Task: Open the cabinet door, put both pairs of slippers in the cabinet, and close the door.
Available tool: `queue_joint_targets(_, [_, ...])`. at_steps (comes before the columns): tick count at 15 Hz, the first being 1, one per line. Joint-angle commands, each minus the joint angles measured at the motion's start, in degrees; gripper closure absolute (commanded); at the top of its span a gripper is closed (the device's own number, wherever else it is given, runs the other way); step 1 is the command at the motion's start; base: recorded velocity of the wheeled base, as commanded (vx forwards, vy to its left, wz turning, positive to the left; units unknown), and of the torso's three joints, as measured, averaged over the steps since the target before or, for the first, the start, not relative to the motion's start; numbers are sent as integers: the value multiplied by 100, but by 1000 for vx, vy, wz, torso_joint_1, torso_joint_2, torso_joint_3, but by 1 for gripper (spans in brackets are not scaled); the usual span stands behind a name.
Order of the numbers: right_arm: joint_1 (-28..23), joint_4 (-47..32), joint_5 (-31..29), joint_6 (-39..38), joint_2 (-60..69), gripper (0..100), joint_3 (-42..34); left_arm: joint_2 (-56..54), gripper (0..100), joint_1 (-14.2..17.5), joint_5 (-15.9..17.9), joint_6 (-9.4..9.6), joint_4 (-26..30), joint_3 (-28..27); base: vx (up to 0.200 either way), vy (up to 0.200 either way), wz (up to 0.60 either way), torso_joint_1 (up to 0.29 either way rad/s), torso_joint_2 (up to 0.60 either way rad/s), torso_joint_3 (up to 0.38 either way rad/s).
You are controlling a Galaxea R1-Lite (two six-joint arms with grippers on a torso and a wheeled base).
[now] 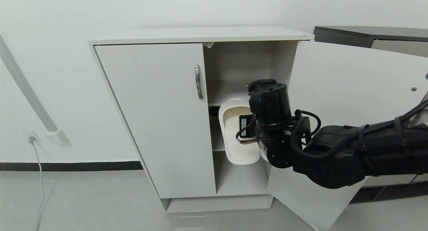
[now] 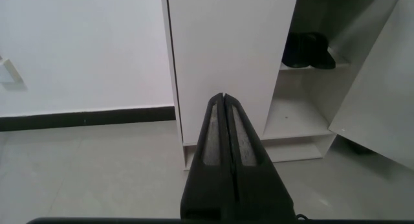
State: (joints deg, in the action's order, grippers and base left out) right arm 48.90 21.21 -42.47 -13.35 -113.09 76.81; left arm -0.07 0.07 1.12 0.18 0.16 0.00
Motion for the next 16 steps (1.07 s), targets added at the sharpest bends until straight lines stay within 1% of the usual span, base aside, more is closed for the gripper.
queue_joint_targets(1, [-12, 6, 20, -1, 6, 100, 0, 7, 100, 1, 2, -1, 2, -9, 200, 0, 0, -12, 2, 7])
queue_joint_targets(10, [-73, 6, 37, 17, -11, 100, 18, 7, 100, 1, 2, 8, 2, -9, 200, 0, 0, 0, 4, 2])
queue_joint_targets(13, [-73, 6, 28, 25, -46, 100, 9, 7, 100, 1, 2, 17, 2, 0, 0, 0, 0, 0, 0, 0])
queue_joint_targets(16, [-144, -38, 160, 52, -301, 100, 290, 7, 100, 1, 2, 8, 2, -9, 0, 0, 0, 0, 0, 0])
